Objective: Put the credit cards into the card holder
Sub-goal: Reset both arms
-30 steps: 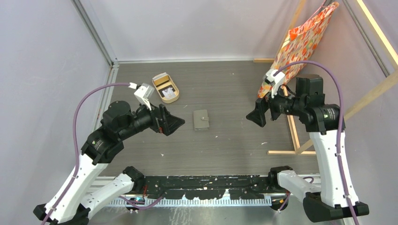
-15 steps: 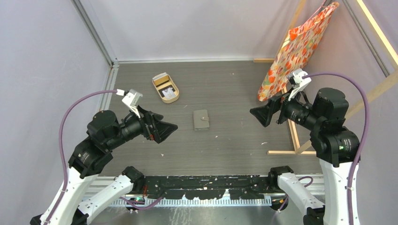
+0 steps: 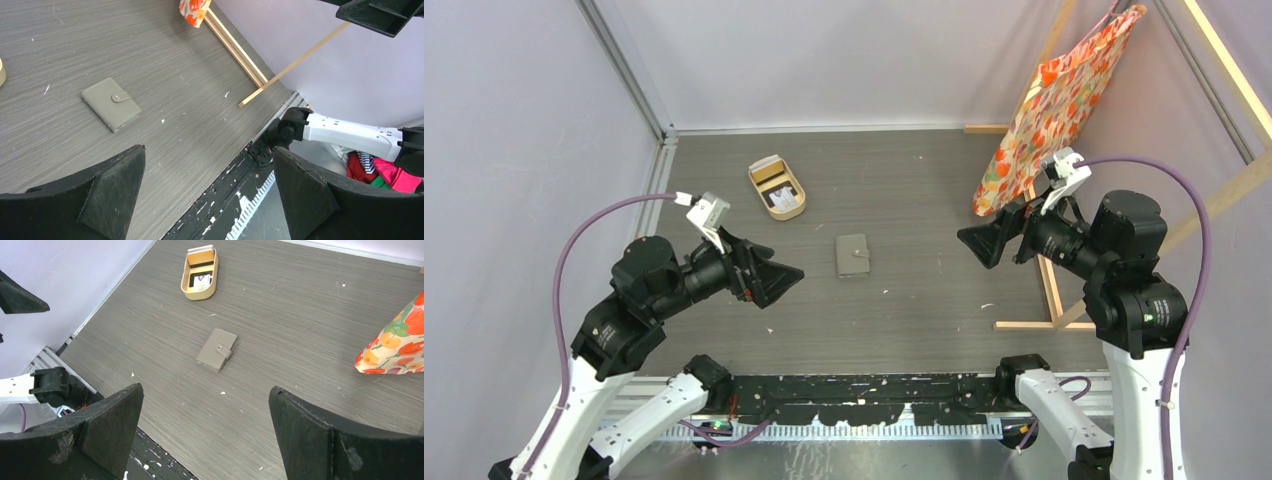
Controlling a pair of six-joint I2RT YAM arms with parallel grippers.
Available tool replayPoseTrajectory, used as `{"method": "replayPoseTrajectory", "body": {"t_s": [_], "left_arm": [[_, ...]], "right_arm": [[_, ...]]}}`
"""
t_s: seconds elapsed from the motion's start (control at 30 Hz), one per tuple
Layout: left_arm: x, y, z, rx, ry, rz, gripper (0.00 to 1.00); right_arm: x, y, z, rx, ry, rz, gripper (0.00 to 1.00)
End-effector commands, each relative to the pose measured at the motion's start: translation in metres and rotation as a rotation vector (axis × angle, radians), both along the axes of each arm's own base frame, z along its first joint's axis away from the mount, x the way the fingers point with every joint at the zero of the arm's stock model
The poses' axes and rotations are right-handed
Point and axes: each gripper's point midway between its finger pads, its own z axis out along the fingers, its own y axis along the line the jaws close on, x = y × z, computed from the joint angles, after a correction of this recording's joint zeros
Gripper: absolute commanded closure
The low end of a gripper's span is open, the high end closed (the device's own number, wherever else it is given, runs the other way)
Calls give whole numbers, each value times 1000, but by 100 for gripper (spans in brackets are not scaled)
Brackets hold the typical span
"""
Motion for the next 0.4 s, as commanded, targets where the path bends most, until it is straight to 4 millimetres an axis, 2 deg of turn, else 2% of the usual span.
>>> {"method": "replayPoseTrajectory", "body": {"t_s": [0.0, 0.37], "left_arm": [[-4, -3, 8, -38, -28, -24, 0], [-3, -2, 4, -28, -34, -21, 0]], "right_arm": [[3, -1, 10, 23, -38, -14, 0], [6, -1, 6, 13, -44, -9, 0]]}}
